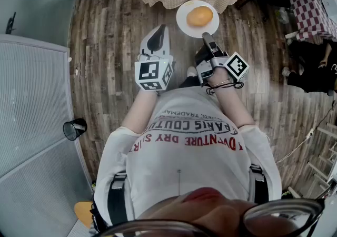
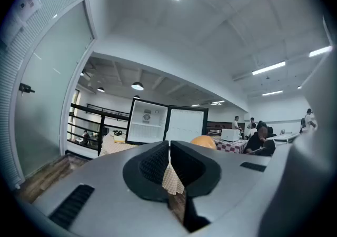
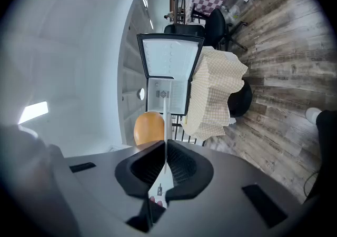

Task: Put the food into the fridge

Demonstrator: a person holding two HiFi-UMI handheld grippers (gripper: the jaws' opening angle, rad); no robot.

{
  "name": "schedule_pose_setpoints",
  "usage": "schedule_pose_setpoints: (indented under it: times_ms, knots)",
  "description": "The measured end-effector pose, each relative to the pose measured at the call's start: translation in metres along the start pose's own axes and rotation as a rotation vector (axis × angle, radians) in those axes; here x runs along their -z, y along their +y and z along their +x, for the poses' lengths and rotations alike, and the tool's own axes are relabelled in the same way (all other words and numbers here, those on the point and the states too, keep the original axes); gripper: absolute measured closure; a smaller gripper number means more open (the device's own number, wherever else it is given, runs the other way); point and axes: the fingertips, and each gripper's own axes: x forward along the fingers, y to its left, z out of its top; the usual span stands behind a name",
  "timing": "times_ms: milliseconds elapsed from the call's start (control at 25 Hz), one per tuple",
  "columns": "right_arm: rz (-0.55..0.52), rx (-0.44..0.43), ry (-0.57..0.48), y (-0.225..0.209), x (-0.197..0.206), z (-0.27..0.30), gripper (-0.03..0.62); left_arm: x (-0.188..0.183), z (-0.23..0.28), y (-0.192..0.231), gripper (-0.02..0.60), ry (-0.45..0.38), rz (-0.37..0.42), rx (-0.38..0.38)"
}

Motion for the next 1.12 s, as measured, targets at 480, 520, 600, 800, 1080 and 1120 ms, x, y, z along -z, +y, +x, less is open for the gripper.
schedule_pose_setpoints:
  times_ms: [480, 520, 600, 800, 1080, 1120]
  knots:
    - [0.034, -0.024, 0.003, -0.006, -0.008, 0.011, 0.563, 0.013, 0.011, 0.003, 0.554, 0.015, -0.007, -0.01]
    - [0.037, -0.02, 0.003, -0.008, -0.008, 0.011, 0.563, 0.014, 0.011, 0.004, 0.554, 0.016, -0.009, -0.011]
    - [0.038, -0.014, 0.005, -0.013, -0.011, 0.014, 0.563, 0.015, 0.015, 0.004, 0.554, 0.013, -0.008, -0.014]
    - [0.051, -0.008, 0.009, -0.021, -0.031, 0.038, 0.563, 0.018, 0.046, 0.011, 0.554, 0.02, -0.006, -0.028]
    - [0.048, -0.006, 0.029, -0.02, -0.083, 0.09, 0.563, 0.008, 0.114, 0.015, 0.554, 0.021, -0.011, -0.055]
    - [0.046, -0.008, 0.033, -0.018, -0.091, 0.097, 0.563, 0.006, 0.123, 0.015, 0.554, 0.016, -0.011, -0.058]
